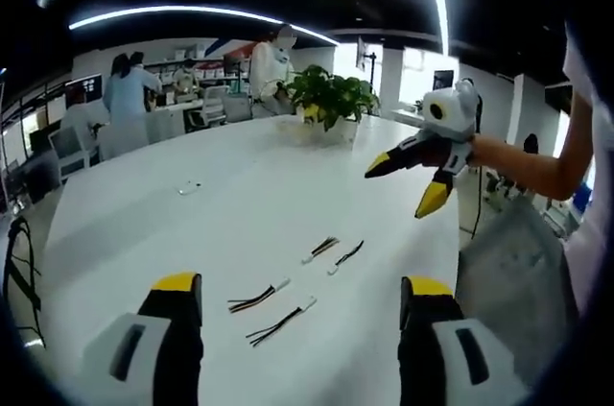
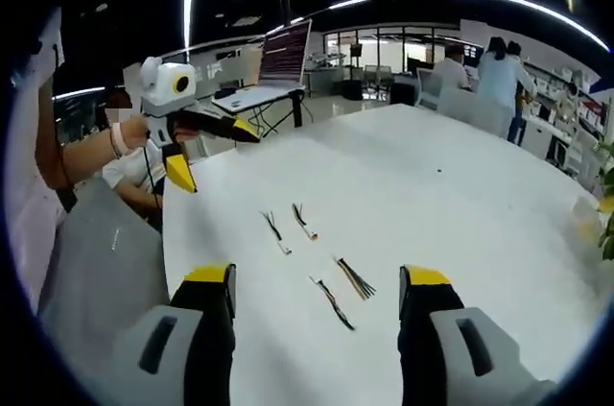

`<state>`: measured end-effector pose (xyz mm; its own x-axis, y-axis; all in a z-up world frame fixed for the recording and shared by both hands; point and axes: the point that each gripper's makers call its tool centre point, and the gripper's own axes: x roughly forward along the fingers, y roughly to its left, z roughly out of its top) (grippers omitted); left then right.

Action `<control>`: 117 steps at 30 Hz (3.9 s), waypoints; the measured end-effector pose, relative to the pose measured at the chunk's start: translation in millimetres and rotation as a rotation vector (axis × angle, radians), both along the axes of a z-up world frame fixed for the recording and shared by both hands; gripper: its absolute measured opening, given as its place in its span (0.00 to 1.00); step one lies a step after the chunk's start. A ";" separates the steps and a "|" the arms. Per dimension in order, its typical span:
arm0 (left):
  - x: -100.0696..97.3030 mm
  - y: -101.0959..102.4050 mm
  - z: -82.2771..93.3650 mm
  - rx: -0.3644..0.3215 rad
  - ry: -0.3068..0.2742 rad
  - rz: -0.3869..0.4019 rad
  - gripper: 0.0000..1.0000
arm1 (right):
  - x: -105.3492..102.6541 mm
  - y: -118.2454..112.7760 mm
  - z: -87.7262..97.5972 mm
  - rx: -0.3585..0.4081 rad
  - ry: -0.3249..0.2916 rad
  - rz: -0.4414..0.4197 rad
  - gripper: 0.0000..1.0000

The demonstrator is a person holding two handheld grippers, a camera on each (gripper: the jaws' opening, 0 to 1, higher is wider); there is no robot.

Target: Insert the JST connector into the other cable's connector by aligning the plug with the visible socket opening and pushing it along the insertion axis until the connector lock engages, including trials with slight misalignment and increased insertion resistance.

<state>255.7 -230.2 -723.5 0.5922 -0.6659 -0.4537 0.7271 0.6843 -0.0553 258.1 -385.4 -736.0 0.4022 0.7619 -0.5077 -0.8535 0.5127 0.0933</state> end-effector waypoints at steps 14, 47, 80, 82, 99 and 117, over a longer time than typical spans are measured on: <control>21.5 -3.7 -11.0 -0.016 0.003 -0.012 0.81 | 20.2 9.1 1.3 0.035 -0.092 0.016 0.56; 55.4 -2.9 -58.7 -0.037 0.039 0.001 0.65 | 48.6 23.0 -51.0 0.029 -0.087 0.046 0.31; 66.8 -15.6 -106.4 0.048 0.078 -0.099 0.38 | 58.9 50.8 -95.8 -0.010 -0.093 0.198 0.17; 68.6 -14.9 -108.5 0.062 0.069 -0.108 0.38 | 58.6 51.6 -97.7 -0.017 -0.097 0.210 0.17; 68.7 -26.9 -113.3 0.068 0.031 -0.225 0.22 | 59.9 58.1 -106.8 -0.025 -0.121 0.254 0.12; 64.2 -37.0 -117.0 0.070 0.030 -0.297 0.18 | 62.2 59.7 -108.4 -0.044 -0.142 0.276 0.14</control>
<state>319.9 -267.1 -840.5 0.3623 -0.7743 -0.5188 0.8946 0.4451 -0.0397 320.3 -325.7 -844.4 0.2529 0.8308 -0.4959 -0.9638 0.2611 -0.0541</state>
